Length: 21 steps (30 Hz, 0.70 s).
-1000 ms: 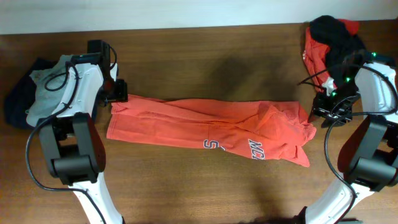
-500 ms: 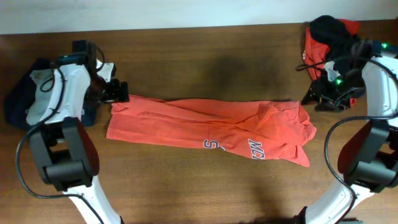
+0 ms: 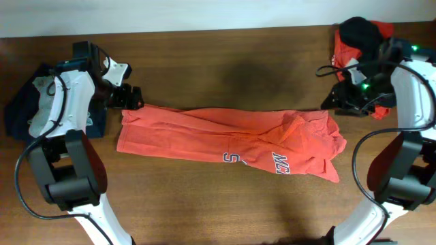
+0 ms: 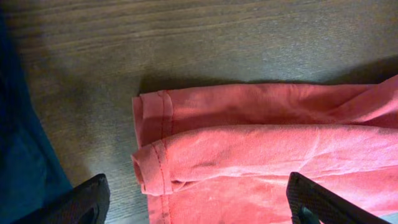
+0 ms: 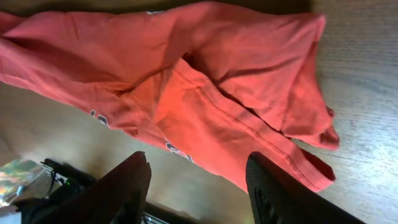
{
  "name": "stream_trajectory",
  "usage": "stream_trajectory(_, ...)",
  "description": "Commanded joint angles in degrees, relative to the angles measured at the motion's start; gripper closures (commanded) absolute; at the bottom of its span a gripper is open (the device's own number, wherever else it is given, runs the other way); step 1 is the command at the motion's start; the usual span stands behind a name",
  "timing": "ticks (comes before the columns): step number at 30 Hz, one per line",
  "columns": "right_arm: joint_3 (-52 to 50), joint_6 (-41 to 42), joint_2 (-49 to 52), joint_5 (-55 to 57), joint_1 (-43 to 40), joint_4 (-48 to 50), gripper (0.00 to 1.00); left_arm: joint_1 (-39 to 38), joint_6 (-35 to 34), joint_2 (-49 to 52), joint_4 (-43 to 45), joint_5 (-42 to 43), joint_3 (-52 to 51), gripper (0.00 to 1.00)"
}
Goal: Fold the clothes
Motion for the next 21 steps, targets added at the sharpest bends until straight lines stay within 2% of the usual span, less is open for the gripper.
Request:
stream_trajectory(1,0.9,-0.9,-1.5,-1.3,1.2,0.3,0.46,-0.2,1.4,1.1,0.4,0.6,1.0,0.11)
stream_trajectory(2,0.9,-0.9,-1.5,-1.2,1.4,0.3,0.46,-0.4,1.6,1.7,0.4,0.6,1.0,0.15)
stream_trajectory(4,0.9,-0.9,-1.5,-1.1,1.7,0.3,0.45,-0.7,2.0,3.0,0.4,0.7,1.0,0.17)
stream_trajectory(12,0.9,-0.9,-1.5,-1.1,1.7,-0.2,0.45,-1.6,2.9,8.3,0.8,0.7,1.0,0.18)
stream_trajectory(21,0.9,-0.9,-1.5,-1.1,1.7,-0.4,0.45,-1.0,2.9,10.8,-3.8,0.6,0.9,0.19)
